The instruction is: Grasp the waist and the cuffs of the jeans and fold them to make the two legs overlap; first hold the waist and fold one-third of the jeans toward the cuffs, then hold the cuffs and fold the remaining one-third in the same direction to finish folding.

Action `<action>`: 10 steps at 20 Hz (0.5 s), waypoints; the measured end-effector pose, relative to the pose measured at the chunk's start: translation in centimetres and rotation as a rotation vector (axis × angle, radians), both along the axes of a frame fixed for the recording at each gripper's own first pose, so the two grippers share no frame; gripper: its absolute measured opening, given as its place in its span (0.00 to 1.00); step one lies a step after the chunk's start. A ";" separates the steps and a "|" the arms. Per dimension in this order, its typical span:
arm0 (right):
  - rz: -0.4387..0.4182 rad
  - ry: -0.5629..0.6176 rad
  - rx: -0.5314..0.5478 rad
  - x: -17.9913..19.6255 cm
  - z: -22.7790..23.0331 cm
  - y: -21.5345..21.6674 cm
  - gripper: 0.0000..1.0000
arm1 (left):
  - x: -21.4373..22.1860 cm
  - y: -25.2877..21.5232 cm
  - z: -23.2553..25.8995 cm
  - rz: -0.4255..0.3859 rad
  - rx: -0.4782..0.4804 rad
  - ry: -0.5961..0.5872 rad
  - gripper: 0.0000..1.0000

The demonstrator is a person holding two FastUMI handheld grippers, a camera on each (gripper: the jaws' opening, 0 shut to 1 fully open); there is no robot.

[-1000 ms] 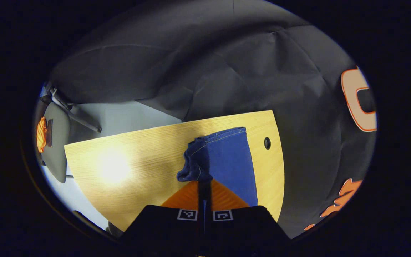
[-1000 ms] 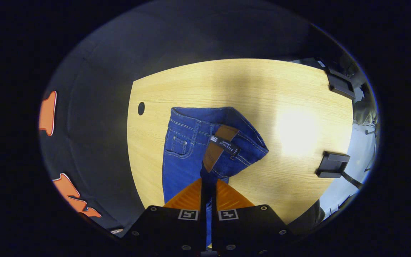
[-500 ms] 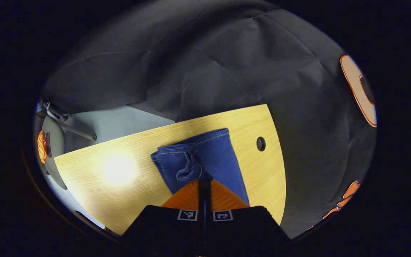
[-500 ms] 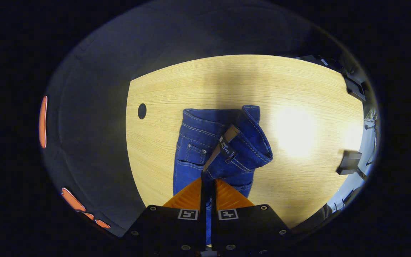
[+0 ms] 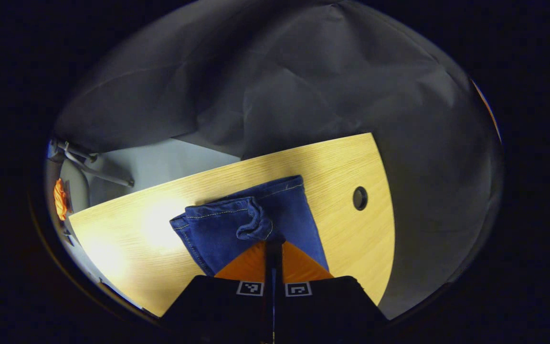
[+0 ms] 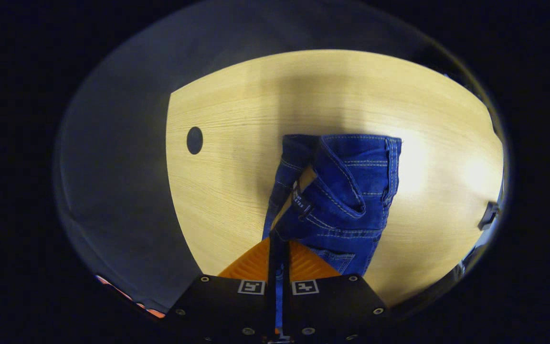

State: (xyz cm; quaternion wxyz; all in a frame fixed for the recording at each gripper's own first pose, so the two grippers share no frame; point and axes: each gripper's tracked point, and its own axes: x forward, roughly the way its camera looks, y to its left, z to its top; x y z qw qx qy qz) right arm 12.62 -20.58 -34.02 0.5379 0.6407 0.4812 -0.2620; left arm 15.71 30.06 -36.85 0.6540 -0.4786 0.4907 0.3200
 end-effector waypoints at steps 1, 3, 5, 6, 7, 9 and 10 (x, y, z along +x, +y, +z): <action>0.003 -0.002 0.010 -0.2 -0.1 -0.2 0.06 | 0.7 -0.1 0.0 -0.014 0.003 -0.022 0.02; 0.000 -0.003 0.022 0.0 -0.4 -0.2 0.06 | 2.6 -0.3 1.0 -0.086 0.005 -0.101 0.02; 0.004 -0.018 0.027 0.0 0.0 -0.3 0.06 | 4.0 0.3 1.9 -0.149 0.059 -0.155 0.05; 0.005 -0.031 0.035 -0.2 0.7 -0.3 0.06 | 4.6 1.0 2.4 -0.163 0.089 -0.173 0.05; 0.019 -0.051 0.032 -0.4 1.2 -0.3 0.06 | 4.7 1.5 2.8 -0.165 0.117 -0.187 0.05; 0.021 -0.151 0.021 0.5 3.4 -0.7 0.03 | 4.7 1.3 3.9 -0.181 0.120 -0.219 0.07; 0.009 -0.201 0.017 1.5 4.4 -1.1 0.22 | 5.0 1.5 4.4 -0.190 0.151 -0.240 0.10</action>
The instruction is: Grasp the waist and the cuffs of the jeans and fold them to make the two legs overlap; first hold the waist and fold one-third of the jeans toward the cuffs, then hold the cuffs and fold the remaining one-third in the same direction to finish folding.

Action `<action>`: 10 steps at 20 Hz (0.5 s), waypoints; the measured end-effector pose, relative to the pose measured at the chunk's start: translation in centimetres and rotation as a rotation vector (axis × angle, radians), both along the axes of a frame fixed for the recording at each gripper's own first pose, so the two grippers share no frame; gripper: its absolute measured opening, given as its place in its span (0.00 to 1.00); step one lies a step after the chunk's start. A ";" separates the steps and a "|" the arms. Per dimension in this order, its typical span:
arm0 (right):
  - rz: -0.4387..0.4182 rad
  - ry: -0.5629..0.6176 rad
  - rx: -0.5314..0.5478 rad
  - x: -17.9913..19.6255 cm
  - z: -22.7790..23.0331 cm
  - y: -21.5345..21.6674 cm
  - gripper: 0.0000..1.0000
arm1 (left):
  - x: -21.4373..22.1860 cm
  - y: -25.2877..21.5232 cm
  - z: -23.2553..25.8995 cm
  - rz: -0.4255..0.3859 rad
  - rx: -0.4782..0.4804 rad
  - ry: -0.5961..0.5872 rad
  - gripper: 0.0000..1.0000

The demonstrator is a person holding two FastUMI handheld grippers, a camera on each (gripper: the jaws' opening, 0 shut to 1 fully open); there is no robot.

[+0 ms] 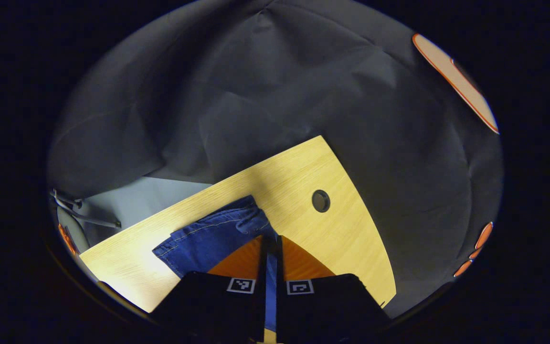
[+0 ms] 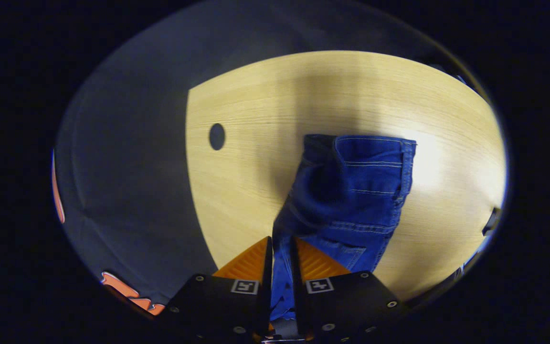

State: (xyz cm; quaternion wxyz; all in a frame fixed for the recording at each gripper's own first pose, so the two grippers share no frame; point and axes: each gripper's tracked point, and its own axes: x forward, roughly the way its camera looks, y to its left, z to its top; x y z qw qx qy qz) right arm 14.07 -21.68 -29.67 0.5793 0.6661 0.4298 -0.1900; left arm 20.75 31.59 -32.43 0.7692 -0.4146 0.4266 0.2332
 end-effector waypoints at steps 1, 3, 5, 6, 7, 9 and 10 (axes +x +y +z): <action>-0.007 -0.045 -0.020 0.3 1.3 -0.6 0.29 | 0.7 0.7 1.0 0.003 0.041 -0.041 0.10; 0.005 -0.062 -0.097 -0.9 1.9 -2.1 0.34 | 1.5 1.7 3.7 0.007 0.131 -0.128 0.33; 0.058 -0.063 -0.179 -2.4 1.6 -2.8 0.43 | 1.6 2.0 6.2 -0.006 0.180 -0.177 0.60; 0.083 -0.056 -0.208 -3.3 1.2 -2.8 0.51 | 1.5 1.6 7.4 -0.026 0.193 -0.210 0.61; 0.109 -0.055 -0.238 -4.1 0.6 -2.7 0.58 | 1.6 1.1 8.7 -0.053 0.216 -0.239 0.67; 0.161 -0.054 -0.304 -5.5 -0.3 -2.7 0.70 | 1.7 0.5 10.8 -0.105 0.299 -0.317 0.77; 0.183 -0.055 -0.334 -6.1 -0.9 -2.6 0.87 | 1.4 0.0 11.8 -0.130 0.335 -0.351 0.85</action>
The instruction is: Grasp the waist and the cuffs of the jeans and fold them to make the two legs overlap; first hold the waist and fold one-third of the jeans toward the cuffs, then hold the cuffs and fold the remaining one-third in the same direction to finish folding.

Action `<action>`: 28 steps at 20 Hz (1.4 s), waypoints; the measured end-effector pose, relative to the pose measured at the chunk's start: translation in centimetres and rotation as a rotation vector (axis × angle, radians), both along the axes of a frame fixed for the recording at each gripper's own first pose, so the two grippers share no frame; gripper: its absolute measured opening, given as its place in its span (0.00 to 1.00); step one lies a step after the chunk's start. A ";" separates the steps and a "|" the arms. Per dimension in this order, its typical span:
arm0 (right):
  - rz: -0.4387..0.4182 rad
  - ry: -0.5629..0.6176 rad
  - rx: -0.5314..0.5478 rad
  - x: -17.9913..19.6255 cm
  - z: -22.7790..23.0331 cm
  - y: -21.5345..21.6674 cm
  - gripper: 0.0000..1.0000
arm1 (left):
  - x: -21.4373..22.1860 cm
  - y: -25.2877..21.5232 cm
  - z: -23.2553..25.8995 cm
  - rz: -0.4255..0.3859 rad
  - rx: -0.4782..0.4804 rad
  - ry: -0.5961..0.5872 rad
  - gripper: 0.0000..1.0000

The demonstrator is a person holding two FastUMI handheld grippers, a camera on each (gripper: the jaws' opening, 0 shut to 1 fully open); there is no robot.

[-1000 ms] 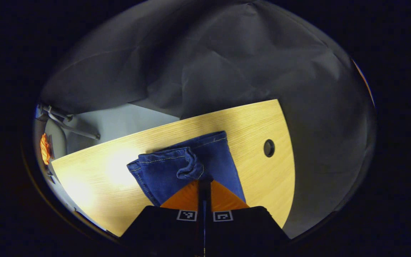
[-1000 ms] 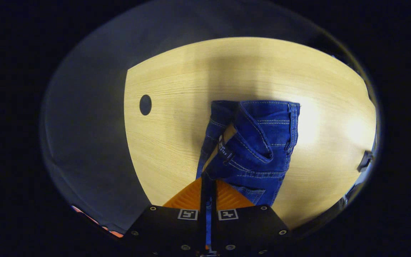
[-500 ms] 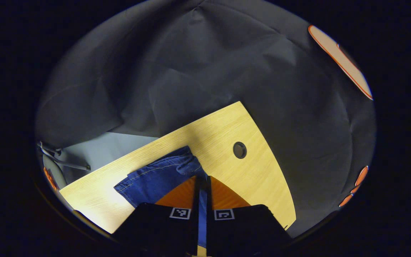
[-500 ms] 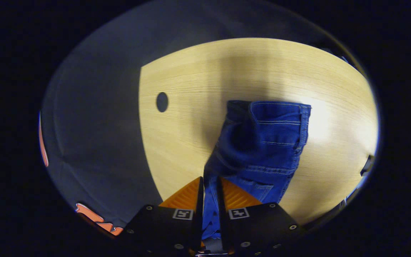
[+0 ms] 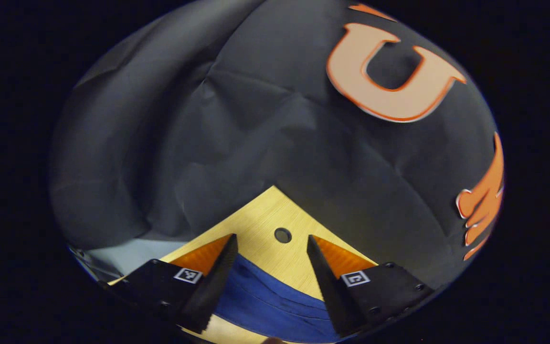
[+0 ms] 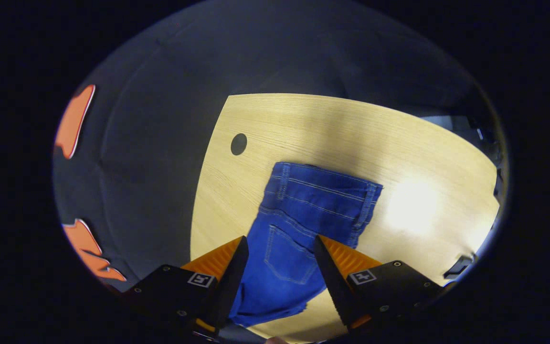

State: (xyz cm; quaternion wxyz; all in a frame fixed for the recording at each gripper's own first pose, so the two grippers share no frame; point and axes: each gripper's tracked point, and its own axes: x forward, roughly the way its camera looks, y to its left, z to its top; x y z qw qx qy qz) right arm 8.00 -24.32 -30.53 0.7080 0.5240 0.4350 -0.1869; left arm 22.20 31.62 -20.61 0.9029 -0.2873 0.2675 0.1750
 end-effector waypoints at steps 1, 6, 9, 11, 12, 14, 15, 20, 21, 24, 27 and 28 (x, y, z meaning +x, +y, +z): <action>0.018 0.005 -0.021 -0.6 -0.6 0.1 0.78 | -0.3 -0.5 0.8 -0.010 0.022 -0.039 0.91; 0.049 0.040 -0.089 -2.8 -3.2 0.1 0.98 | -1.9 -5.0 4.6 -0.077 0.010 -0.135 0.96; 0.052 0.050 -0.109 -3.2 -4.5 -0.3 0.98 | -3.1 -7.2 7.4 -0.117 0.112 -0.201 0.96; 0.043 0.058 -0.129 -3.4 -5.5 -0.7 0.98 | -3.8 -8.9 9.1 -0.137 0.186 -0.262 0.95; 0.040 0.067 -0.136 -3.5 -6.0 -0.9 0.98 | -4.3 -9.9 10.0 -0.154 0.223 -0.282 0.95; 0.026 0.076 -0.141 -3.5 -6.8 -1.3 0.98 | -5.0 -12.3 11.5 -0.199 0.285 -0.303 0.95; 0.004 0.061 -0.143 -3.0 -6.9 -1.7 0.98 | -5.5 -13.3 12.0 -0.211 0.310 -0.314 0.95; -0.043 0.056 -0.191 -2.7 -8.7 -3.4 0.96 | -8.2 -17.7 12.3 -0.249 0.341 -0.337 0.95; -0.046 0.033 -0.213 -2.5 -8.7 -3.5 0.95 | -8.8 -18.7 12.0 -0.262 0.337 -0.327 0.95; 0.014 -0.027 -0.314 -2.8 -8.7 -3.9 0.82 | -10.0 -20.3 10.4 -0.291 0.344 -0.280 0.95; -0.006 -0.122 -0.311 -2.4 -8.9 -4.2 0.60 | -10.2 -21.2 9.2 -0.303 0.328 -0.237 0.95; -0.047 -0.133 -0.242 -2.4 -8.8 -3.5 0.44 | -10.3 -21.4 9.2 -0.306 0.339 -0.229 0.95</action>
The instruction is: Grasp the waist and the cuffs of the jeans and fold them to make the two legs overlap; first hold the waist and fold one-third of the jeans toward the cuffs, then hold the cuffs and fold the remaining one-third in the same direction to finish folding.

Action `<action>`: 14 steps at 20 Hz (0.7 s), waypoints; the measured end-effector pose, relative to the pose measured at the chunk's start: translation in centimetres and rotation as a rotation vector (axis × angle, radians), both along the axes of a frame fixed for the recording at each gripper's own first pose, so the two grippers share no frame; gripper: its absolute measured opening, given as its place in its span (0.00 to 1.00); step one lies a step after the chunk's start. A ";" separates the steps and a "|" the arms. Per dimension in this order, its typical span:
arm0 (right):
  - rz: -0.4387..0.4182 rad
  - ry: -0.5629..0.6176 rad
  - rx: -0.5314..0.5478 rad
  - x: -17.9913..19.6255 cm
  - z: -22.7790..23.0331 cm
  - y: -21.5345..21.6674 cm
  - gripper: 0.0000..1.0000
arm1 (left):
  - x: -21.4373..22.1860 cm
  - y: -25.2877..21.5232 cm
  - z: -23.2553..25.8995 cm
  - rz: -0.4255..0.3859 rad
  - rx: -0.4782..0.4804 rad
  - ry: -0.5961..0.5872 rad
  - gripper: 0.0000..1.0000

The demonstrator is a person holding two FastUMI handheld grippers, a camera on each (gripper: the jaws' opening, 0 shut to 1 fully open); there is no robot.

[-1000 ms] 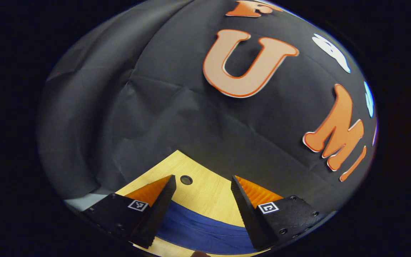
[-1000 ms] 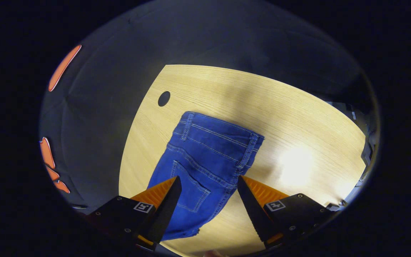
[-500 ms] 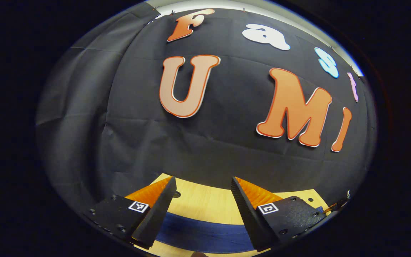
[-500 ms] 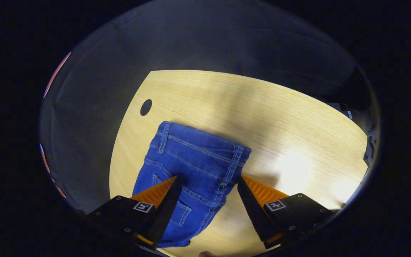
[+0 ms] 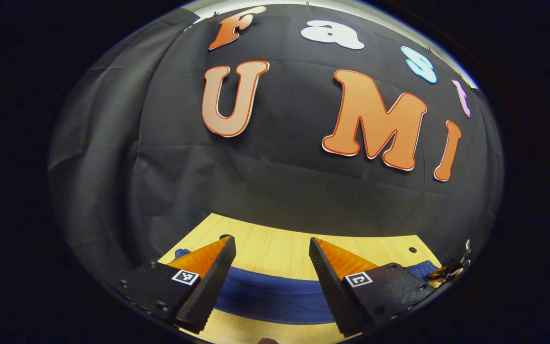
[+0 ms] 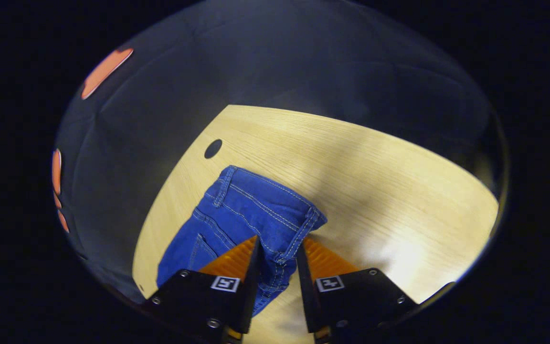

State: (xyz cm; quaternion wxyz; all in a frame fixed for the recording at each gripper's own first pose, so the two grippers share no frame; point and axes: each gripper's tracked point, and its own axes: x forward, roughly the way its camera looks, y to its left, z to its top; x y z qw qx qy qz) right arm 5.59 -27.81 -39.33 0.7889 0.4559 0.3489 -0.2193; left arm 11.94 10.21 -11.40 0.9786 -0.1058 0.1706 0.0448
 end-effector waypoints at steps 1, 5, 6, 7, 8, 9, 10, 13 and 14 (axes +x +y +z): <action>-0.025 -0.026 0.037 0.4 0.0 -0.1 0.35 | -0.1 -0.2 0.1 -0.004 0.016 0.001 0.95; -0.008 -0.074 0.057 0.2 1.7 0.1 0.18 | -0.2 -0.9 1.1 -0.015 0.053 -0.008 0.95; -0.024 -0.095 0.060 0.4 2.2 0.1 0.18 | -0.3 -1.3 1.1 -0.020 0.049 -0.004 0.95; -0.017 -0.113 0.076 0.5 2.8 0.4 0.18 | -0.5 -1.6 1.1 -0.022 0.043 -0.009 0.95; -0.033 -0.123 0.055 0.5 3.7 0.2 0.18 | -0.6 -1.8 1.1 -0.031 0.032 -0.013 0.95; -0.017 -0.124 0.034 0.4 4.5 0.7 0.18 | -0.7 -1.9 1.2 -0.037 0.026 -0.020 0.90; -0.008 -0.130 0.007 0.4 5.3 0.9 0.18 | -0.7 -1.8 1.3 -0.044 0.022 -0.025 0.95; 0.019 -0.179 -0.058 0.0 8.0 1.8 0.17 | -0.6 -1.5 0.9 -0.071 -0.004 -0.032 0.95; 0.031 -0.198 -0.073 -0.4 8.8 1.9 0.17 | -0.6 -1.2 0.8 -0.075 -0.016 -0.033 0.95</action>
